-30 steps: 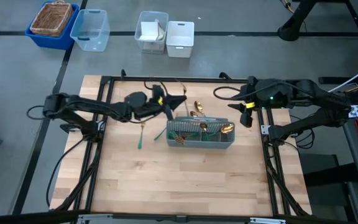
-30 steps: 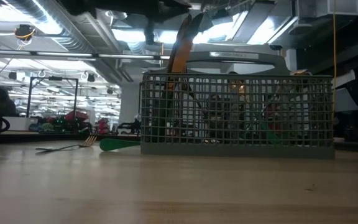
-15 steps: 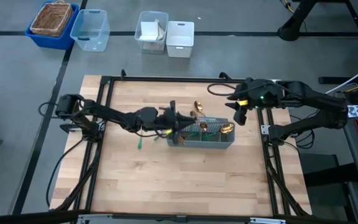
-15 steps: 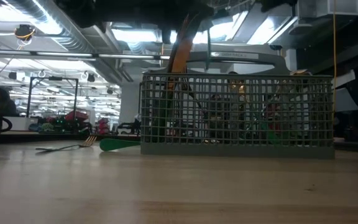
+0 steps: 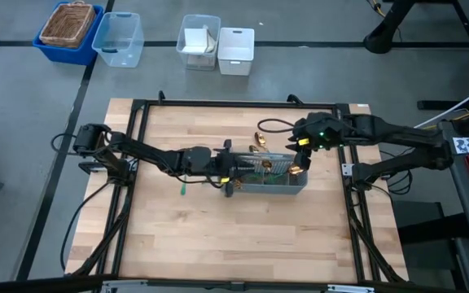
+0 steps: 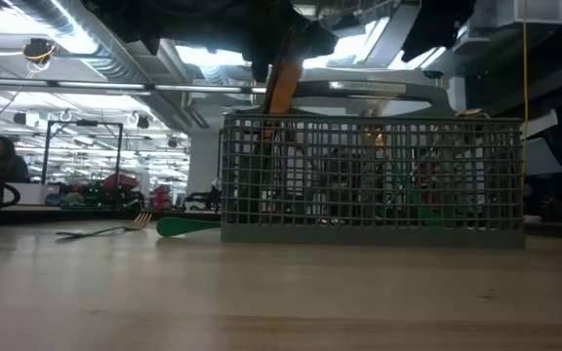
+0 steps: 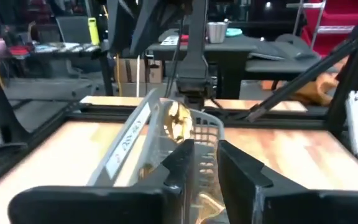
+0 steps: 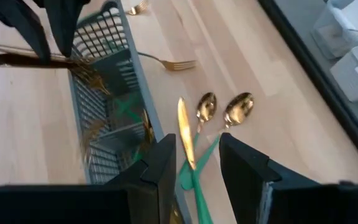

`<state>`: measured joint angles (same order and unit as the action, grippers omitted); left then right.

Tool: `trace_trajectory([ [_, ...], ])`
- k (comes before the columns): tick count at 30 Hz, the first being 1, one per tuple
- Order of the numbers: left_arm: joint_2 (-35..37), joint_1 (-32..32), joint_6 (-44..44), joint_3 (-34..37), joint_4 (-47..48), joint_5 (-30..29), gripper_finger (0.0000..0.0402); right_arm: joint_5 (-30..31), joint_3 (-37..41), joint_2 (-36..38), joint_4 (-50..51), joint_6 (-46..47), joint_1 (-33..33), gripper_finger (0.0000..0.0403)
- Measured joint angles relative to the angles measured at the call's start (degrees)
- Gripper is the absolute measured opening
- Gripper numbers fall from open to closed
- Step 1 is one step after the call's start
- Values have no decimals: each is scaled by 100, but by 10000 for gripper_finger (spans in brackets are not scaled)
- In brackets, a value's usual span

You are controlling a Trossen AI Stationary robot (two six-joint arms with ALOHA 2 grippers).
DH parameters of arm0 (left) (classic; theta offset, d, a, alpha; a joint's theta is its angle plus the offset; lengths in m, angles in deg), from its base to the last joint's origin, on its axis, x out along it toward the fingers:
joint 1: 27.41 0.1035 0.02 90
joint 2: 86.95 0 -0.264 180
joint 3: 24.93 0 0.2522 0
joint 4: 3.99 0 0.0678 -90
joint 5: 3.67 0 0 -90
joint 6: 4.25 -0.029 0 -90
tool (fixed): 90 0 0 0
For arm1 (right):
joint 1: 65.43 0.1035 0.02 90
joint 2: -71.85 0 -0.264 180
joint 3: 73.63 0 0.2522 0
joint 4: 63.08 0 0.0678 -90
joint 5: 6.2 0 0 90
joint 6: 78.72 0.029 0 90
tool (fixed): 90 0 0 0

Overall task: Sort silverware
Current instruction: Put the green fork into the gray utensil holder

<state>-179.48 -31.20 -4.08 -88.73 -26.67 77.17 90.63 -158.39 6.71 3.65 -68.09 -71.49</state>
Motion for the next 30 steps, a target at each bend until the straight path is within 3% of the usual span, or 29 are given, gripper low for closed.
trace_trajectory([
  [6,128,2,578,0,-29,1,68,-129,406,2,-214,269,-194,122],
  [14,1231,169,2087,1,462,-2,53,-384,851,4,-185,307,-635,122],
  [22,2717,466,2870,0,2853,-85,40,-870,855,343,-401,-238,-1133,122],
  [26,3290,505,3455,0,4029,-669,34,-1147,855,743,-559,-646,-1582,122],
  [30,3758,509,4709,0,5635,-1351,26,-1761,979,1087,-877,-863,-2048,122],
])
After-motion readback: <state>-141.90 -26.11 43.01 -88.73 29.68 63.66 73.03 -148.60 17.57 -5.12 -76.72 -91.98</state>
